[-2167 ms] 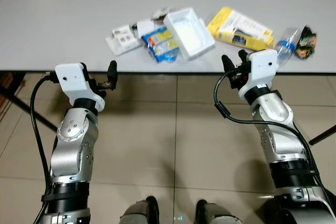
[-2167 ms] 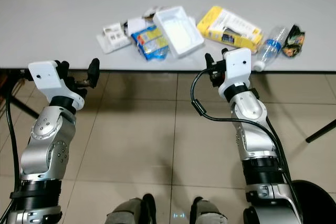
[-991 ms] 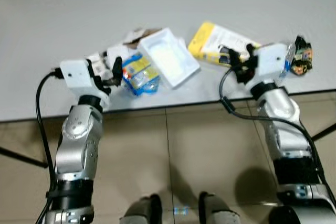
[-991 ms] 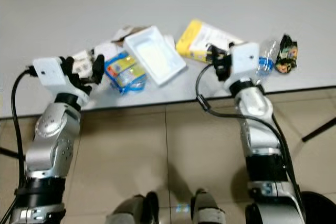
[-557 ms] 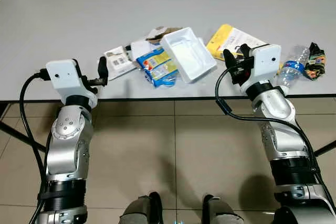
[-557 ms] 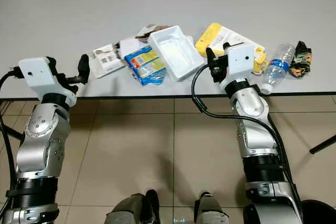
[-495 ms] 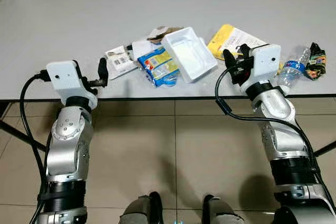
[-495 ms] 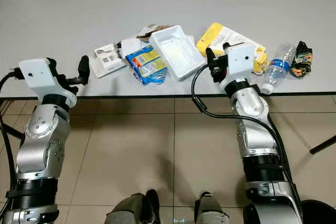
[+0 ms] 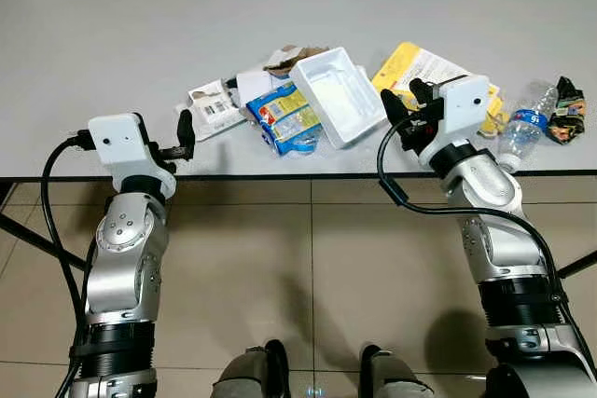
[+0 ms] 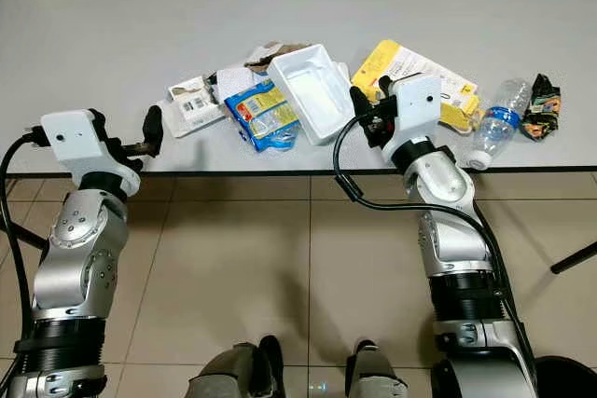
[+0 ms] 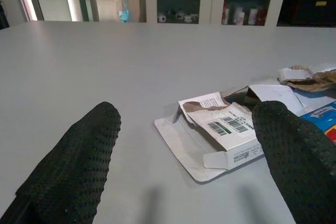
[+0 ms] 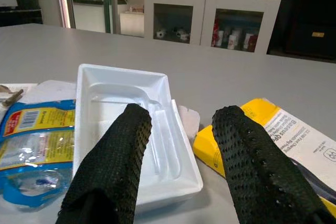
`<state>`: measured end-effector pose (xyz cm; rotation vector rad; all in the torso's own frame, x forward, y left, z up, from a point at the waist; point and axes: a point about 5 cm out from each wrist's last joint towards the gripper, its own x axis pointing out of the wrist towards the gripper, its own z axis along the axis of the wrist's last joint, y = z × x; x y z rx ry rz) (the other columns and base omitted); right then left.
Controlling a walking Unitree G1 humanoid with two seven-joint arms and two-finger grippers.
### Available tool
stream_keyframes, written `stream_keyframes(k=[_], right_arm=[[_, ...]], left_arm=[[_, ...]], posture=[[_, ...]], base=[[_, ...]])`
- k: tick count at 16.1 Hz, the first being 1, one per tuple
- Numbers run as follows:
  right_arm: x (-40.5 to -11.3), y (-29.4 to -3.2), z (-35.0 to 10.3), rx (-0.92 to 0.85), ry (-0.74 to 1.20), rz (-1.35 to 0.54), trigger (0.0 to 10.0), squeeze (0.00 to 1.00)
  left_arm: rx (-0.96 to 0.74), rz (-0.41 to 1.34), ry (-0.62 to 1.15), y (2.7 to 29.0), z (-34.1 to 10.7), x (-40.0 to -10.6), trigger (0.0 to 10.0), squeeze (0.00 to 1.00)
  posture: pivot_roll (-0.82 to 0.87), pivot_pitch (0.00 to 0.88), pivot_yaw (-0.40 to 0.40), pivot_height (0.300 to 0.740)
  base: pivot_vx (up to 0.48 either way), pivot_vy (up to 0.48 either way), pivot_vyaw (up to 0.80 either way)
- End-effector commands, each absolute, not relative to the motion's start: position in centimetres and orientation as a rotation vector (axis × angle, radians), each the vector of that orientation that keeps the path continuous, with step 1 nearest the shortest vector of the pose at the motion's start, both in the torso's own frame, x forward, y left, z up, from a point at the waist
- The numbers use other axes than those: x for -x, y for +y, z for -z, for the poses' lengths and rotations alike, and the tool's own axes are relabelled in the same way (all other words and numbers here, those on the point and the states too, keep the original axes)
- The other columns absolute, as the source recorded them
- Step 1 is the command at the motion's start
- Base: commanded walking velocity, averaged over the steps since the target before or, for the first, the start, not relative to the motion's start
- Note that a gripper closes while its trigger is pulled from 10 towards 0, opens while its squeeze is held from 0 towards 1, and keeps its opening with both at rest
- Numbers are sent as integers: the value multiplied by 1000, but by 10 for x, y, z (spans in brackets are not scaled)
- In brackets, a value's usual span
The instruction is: Picking trash to rubbish bin
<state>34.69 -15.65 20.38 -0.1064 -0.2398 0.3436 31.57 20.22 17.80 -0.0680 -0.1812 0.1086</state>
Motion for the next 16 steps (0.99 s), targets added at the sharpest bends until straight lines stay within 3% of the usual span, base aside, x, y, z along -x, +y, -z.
stream_keyframes(k=[1,16], right_arm=[[-346,-152,-207,104,-242,-377,10000,0],[-332,-115,-189,64,-114,-712,10000,0]], left_arm=[[64,-128,-164,207,-176,-316,10000,0],[40,-160,-147,218,-177,-313,10000,0]], posture=[[-133,202,82,740],[-85,203,107,740]], base=[[0,0,0],[0,0,0]])
